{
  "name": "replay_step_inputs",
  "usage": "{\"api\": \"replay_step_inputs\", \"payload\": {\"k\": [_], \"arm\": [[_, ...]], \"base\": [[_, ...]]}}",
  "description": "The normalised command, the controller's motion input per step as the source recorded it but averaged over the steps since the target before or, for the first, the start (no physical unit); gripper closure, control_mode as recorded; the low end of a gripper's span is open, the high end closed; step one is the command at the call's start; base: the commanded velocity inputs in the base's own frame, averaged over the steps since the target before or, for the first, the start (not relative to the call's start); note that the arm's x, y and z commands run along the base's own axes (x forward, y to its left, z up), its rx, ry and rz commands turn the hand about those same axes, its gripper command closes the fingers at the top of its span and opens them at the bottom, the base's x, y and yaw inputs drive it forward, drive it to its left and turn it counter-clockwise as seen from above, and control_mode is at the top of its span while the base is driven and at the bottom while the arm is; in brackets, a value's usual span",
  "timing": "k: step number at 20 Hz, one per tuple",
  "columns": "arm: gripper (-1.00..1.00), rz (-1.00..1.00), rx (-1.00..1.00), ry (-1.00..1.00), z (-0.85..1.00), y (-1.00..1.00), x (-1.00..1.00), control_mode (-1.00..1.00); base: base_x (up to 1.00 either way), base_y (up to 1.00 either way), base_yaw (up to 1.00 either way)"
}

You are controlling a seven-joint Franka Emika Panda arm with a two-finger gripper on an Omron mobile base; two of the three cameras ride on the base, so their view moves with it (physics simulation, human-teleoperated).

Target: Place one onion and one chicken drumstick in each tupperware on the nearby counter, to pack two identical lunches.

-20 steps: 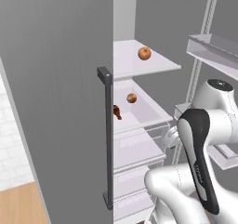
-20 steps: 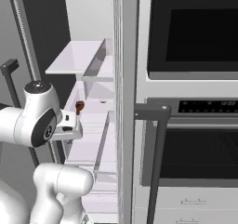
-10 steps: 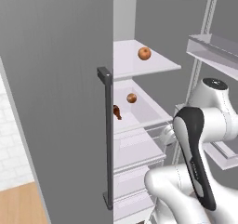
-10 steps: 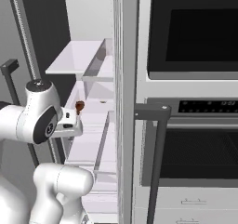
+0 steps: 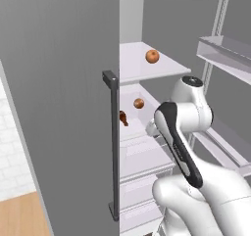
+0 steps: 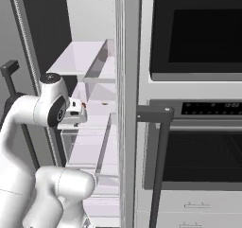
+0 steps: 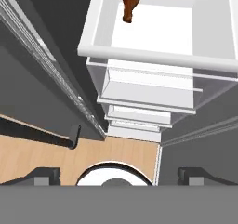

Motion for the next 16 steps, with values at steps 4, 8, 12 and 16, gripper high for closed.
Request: {"api": "replay_step_inputs", "payload": {"k": [4,8,12,16], "arm": [[-1.00,0.00,-0.05,-0.05,-0.17,0.10,0.80,-1.00],[-1.00,0.00,0.01,-0.24,-0.22,0.17,0.49,-1.00],[-1.00,0.00,0.03,-0.33,-0.19,0.08,0.02,-1.00],[-1.00,0.01,0.00,-0.13,-0.05,0.17,0.24,-1.00]], "base": [[0.00,0.00,0.00],[0.00,0.00,0.00],[0.00,0.00,0.00],[0.00,0.00,0.00]]}}
